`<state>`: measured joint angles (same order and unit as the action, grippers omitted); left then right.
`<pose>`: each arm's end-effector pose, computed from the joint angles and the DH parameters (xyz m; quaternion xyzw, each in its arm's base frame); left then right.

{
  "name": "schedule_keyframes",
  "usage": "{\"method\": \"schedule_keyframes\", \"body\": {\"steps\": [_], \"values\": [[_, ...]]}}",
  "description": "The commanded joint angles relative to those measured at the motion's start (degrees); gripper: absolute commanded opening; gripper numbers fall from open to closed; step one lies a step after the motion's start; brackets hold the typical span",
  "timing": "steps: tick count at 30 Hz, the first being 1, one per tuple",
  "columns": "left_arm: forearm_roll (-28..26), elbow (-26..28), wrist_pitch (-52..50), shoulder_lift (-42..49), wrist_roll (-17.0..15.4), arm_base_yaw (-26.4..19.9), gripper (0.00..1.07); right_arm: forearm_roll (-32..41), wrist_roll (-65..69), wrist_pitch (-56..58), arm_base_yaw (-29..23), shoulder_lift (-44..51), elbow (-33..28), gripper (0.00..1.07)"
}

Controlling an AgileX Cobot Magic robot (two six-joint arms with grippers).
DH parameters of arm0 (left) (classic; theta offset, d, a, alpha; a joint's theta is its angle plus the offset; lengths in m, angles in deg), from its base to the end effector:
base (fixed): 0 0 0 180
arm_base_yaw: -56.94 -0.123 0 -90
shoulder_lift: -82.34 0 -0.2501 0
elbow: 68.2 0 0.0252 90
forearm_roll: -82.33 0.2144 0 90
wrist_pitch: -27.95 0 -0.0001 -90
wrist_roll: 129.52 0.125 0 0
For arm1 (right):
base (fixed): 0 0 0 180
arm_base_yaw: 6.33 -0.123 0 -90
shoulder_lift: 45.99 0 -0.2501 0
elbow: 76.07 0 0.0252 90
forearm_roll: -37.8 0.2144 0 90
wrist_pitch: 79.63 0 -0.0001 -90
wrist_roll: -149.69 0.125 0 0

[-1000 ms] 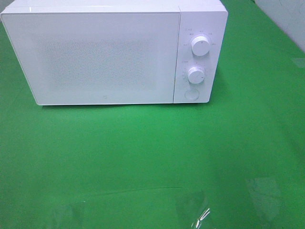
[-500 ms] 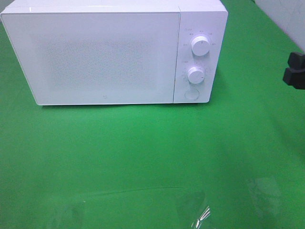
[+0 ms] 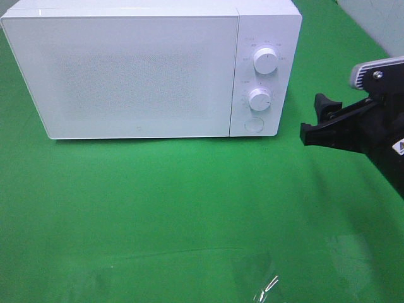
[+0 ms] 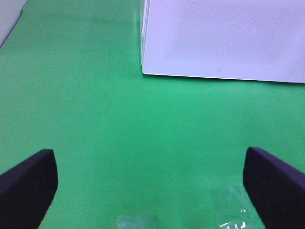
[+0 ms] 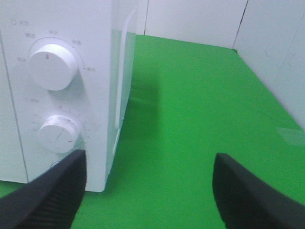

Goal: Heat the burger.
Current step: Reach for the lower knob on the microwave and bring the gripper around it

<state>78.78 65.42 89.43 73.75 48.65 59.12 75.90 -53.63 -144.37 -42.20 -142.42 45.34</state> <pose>0.0253 -0.0078 0.2485 0.0044 0.8497 -0.0493 0.5249 0.2390 0.0868 0.1769 -0.0640 0.7342 -0.0374 0.6749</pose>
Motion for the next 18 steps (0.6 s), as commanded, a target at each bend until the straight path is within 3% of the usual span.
{"method": "schedule_keyframes", "body": {"steps": [1,5,18], "values": [[-0.1,-0.2,-0.3,1.3,-0.1,-0.2,0.98,2.7,0.9,-2.0,-2.6,-1.4,0.6,0.72],[-0.1,-0.2,-0.3,1.3,-0.1,-0.2,0.98,8.9,0.9,-2.0,-7.6,-4.2,3.3,0.72],[-0.1,-0.2,-0.3,1.0,-0.1,-0.2,0.98,9.7,0.9,-2.2,-12.6,-10.0,7.7,0.72]]}}
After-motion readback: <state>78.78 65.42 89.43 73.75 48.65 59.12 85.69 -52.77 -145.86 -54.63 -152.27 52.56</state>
